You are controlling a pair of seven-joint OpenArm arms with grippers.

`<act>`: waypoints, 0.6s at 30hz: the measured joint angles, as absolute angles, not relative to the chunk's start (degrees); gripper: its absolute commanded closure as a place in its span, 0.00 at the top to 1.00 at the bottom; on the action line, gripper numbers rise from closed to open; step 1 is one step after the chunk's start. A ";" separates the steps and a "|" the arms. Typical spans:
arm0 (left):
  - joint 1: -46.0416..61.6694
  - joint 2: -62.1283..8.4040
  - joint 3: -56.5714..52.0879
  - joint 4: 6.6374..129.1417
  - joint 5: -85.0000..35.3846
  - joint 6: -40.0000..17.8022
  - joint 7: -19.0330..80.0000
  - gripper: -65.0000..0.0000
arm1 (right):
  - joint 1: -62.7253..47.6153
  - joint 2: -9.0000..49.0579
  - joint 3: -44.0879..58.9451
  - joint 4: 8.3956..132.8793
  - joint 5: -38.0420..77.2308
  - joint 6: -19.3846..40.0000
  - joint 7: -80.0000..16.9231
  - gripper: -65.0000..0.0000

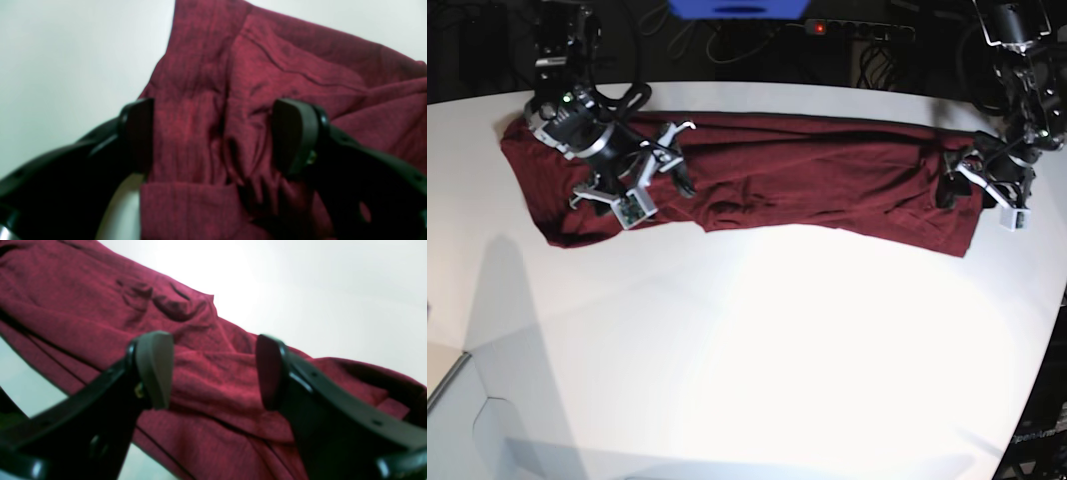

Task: Layout the t-shirt on the table in an organized manner, then fold the t-shirt properly
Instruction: 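Grasp the shirt end with the left gripper and pull it straight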

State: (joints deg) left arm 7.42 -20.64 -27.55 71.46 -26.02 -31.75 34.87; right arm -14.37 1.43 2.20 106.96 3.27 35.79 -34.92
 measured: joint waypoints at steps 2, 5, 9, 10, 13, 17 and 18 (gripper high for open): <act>7.27 -20.67 -27.55 70.57 -26.20 -31.75 34.20 0.78 | -14.33 1.45 2.20 106.96 3.27 35.79 -34.92 0.60; 6.90 -20.97 -27.55 68.66 -27.31 -32.18 33.06 0.78 | -14.37 1.43 2.20 106.96 3.27 35.79 -34.92 0.60; 6.63 -20.99 -27.77 66.63 -28.56 -32.67 31.16 0.75 | -14.31 1.43 2.20 106.96 3.27 35.77 -34.92 0.60; 6.61 -21.04 -27.77 66.54 -28.51 -32.62 31.09 0.70 | -14.31 1.43 2.20 106.96 3.27 35.79 -34.94 0.60; 6.33 -21.04 -27.77 66.08 -27.99 -31.88 30.98 0.48 | -14.22 1.45 2.20 106.96 3.25 35.79 -34.92 0.60; 6.33 -20.05 -27.77 66.08 -28.03 -31.55 30.81 0.27 | -14.20 1.43 2.20 106.96 3.27 35.77 -34.92 0.60; 6.33 -19.94 -27.77 66.08 -27.97 -31.55 30.79 0.25 | -14.20 1.45 2.20 106.96 3.25 35.79 -34.94 0.60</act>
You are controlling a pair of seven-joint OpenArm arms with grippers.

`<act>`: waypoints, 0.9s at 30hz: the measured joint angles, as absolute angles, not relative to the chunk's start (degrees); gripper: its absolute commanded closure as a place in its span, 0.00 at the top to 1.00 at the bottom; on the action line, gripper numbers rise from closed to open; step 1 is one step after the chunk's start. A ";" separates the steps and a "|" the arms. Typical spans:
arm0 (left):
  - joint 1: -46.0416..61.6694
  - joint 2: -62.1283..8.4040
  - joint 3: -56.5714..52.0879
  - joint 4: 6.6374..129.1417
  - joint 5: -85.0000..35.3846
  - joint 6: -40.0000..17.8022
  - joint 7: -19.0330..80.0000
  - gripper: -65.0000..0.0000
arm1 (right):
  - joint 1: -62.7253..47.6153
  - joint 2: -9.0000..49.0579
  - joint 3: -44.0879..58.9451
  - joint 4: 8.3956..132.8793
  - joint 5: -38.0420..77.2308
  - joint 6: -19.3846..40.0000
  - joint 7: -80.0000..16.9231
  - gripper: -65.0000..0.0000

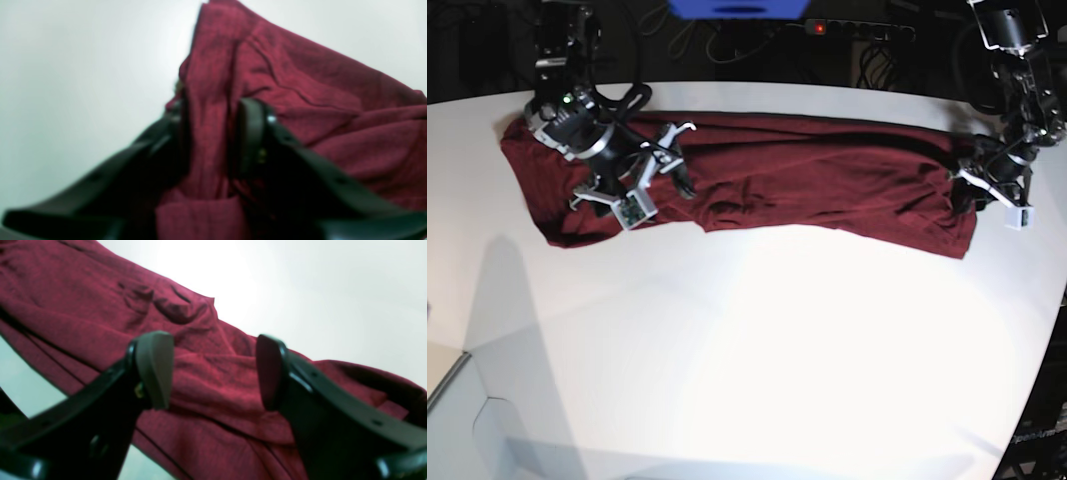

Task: Layout the t-shirt on the table in an organized manner, then fold the t-shirt properly
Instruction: 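Grasp the shirt end with the left gripper and pull it straight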

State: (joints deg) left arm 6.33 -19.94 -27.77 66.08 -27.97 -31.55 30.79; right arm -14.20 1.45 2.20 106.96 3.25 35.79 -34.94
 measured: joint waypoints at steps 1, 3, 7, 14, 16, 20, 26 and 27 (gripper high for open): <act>6.33 -19.92 -27.77 66.08 -27.66 -31.55 30.79 0.23 | -14.17 1.45 2.20 106.96 3.25 35.79 -34.94 0.60; 6.24 -19.84 -27.77 66.11 -25.47 -31.75 30.30 0.20 | -14.17 1.45 2.20 106.96 3.25 35.77 -34.92 0.60; 6.17 -19.51 -27.90 66.67 -24.05 -31.73 30.35 0.00 | -14.17 1.43 2.20 106.96 3.25 35.79 -34.92 0.60; 5.34 -19.53 -28.10 66.70 -23.53 -31.75 31.68 0.00 | -14.17 1.45 2.20 106.96 3.25 35.79 -34.94 0.60; 5.19 -19.31 -29.30 66.87 -23.55 -32.14 32.45 0.00 | -14.20 1.45 2.24 106.96 3.25 35.79 -34.94 0.60; 5.91 -17.93 -34.79 71.46 -20.53 -32.01 37.89 0.00 | -14.15 1.50 2.59 106.96 3.25 35.79 -34.87 0.60; 7.29 -16.78 -38.68 78.39 -17.39 -30.68 40.56 0.00 | -14.20 1.56 2.57 106.96 3.25 35.79 -34.72 0.60; 7.22 -16.82 -38.96 79.35 -17.58 -30.68 40.53 0.00 | -14.17 1.56 2.57 106.96 3.25 35.79 -34.74 0.60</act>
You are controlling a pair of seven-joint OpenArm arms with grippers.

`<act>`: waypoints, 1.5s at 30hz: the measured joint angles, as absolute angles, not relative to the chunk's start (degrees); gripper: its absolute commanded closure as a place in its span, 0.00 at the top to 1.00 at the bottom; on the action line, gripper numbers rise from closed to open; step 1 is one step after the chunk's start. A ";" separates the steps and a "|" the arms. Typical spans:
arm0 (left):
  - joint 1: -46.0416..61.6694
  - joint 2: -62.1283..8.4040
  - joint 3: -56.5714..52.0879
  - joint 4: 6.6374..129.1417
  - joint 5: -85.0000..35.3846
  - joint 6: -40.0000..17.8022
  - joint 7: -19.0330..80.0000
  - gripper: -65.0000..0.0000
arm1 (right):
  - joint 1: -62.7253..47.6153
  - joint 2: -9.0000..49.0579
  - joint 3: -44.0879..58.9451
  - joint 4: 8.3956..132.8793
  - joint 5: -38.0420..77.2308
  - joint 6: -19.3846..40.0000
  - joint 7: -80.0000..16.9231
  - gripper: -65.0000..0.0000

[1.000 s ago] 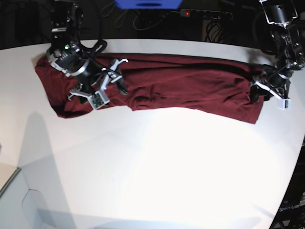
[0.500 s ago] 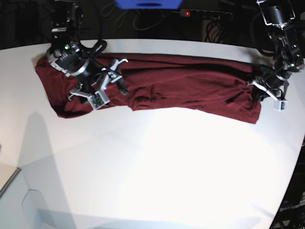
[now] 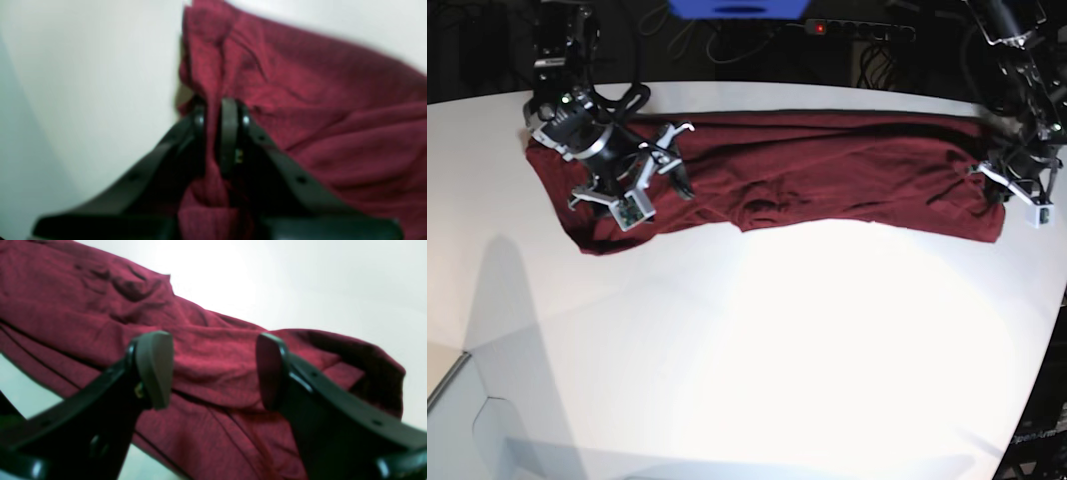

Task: Layout the t-shirt on the table in an organized manner, then fold the t-shirt properly
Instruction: 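Grasp the shirt end with the left gripper and pull it straight, then fold the shirt end with the left gripper toward the right gripper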

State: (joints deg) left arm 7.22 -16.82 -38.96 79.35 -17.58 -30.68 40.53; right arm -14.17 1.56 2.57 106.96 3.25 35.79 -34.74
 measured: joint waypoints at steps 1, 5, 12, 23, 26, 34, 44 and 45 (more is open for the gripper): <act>7.14 -16.95 -39.13 80.23 -17.63 -30.68 40.32 0.00 | -14.17 1.58 2.59 106.96 3.22 35.79 -34.74 0.60; 6.98 -16.80 -39.18 82.87 -17.67 -30.68 41.08 0.00 | -14.17 1.63 2.61 106.96 3.20 35.79 -34.74 0.60; 5.93 -10.39 -38.87 92.92 -17.58 -30.46 46.52 0.00 | -14.17 1.87 2.61 106.96 3.22 35.79 -34.72 0.60; 11.68 3.81 -26.20 108.29 -5.39 -26.87 47.62 0.00 | -12.34 1.91 2.63 106.98 3.05 35.77 -34.52 0.60; 13.98 4.71 -20.69 110.93 -3.20 -26.74 47.62 0.00 | -12.45 2.07 2.63 106.96 2.90 35.79 -35.18 0.60; 16.03 4.75 -7.88 111.53 -0.45 -25.91 46.94 0.00 | -12.29 1.80 2.61 106.96 2.85 35.79 -34.89 0.60; 12.64 4.01 9.28 111.00 -0.93 -10.96 46.48 0.00 | -12.29 1.91 2.61 106.96 2.83 35.77 -34.92 0.60; 12.51 3.99 10.55 111.00 -1.19 -10.61 46.50 0.00 | -12.27 1.89 2.61 106.96 2.87 35.79 -34.87 0.60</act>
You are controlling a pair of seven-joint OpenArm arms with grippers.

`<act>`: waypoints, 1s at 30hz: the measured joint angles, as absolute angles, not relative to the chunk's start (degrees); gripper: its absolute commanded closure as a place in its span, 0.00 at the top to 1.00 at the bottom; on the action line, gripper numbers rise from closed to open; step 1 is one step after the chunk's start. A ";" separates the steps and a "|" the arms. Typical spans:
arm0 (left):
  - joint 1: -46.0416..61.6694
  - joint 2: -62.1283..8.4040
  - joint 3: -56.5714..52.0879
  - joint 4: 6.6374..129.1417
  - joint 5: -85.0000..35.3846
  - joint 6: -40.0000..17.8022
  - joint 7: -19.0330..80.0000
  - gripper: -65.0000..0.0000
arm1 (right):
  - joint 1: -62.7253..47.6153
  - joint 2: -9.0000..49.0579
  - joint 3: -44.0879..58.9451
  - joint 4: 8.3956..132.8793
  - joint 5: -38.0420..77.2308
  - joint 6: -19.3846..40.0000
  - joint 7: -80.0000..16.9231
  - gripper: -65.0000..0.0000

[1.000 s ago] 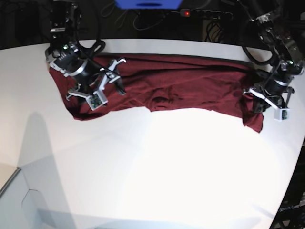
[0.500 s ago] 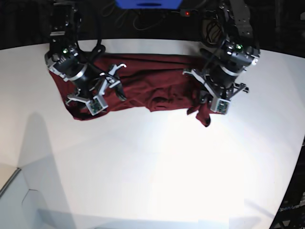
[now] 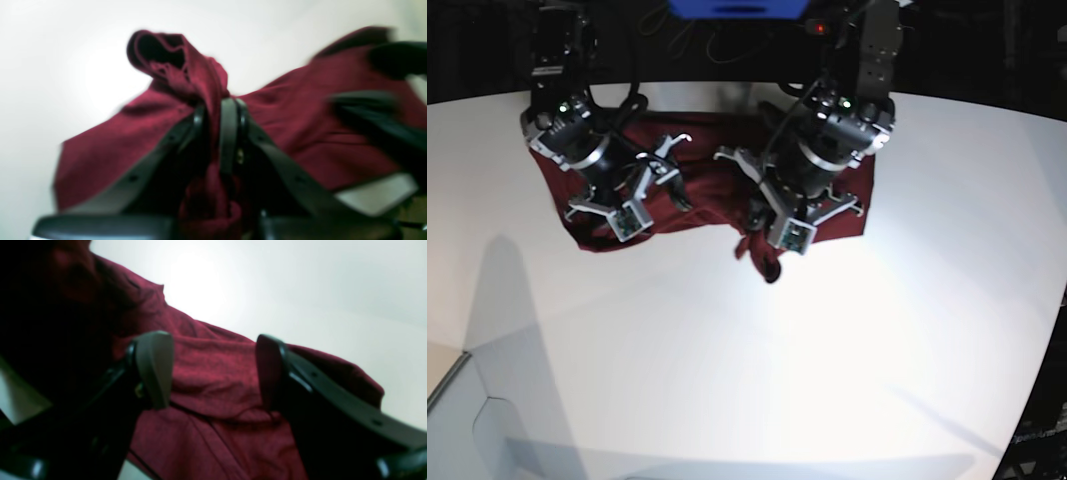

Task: Layout the t-shirt on the table in an organized manner, then fold the t-shirt properly
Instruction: 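Fold the shirt end with the left gripper toward the right gripper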

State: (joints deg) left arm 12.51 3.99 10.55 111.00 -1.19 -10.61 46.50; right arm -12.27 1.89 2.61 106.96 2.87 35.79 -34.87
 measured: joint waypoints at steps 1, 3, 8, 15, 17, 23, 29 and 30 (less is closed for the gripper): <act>12.51 4.01 11.27 111.00 -1.19 -10.63 46.52 0.00 | -12.29 1.89 2.61 106.96 2.87 35.79 -34.87 0.60; 12.32 3.99 12.25 110.83 -1.17 -10.57 46.52 0.00 | -12.29 2.09 2.61 106.96 2.83 35.79 -34.92 0.60; 11.75 3.84 12.53 107.48 -1.04 -10.48 46.57 0.00 | -12.27 2.85 2.61 106.96 2.83 35.79 -34.89 0.60; 11.20 2.55 15.00 104.18 -0.80 -10.22 46.50 0.01 | -12.27 2.83 2.63 106.96 2.83 35.79 -34.89 0.60; 10.26 2.57 16.32 102.59 -1.06 -10.26 46.76 0.01 | -12.27 2.48 3.81 106.98 3.05 35.79 -34.50 0.60; 9.82 2.57 18.35 101.36 -1.10 -10.35 46.78 0.01 | -11.33 2.68 5.30 107.07 2.87 35.79 -34.74 0.60; 9.82 2.42 22.04 101.47 -1.15 -10.48 47.03 0.20 | -11.68 2.68 5.30 107.09 2.85 35.79 -34.89 0.60; 9.82 2.42 22.31 101.47 -1.13 -10.48 47.00 0.27 | -11.70 2.68 5.30 107.09 2.85 35.79 -34.94 0.60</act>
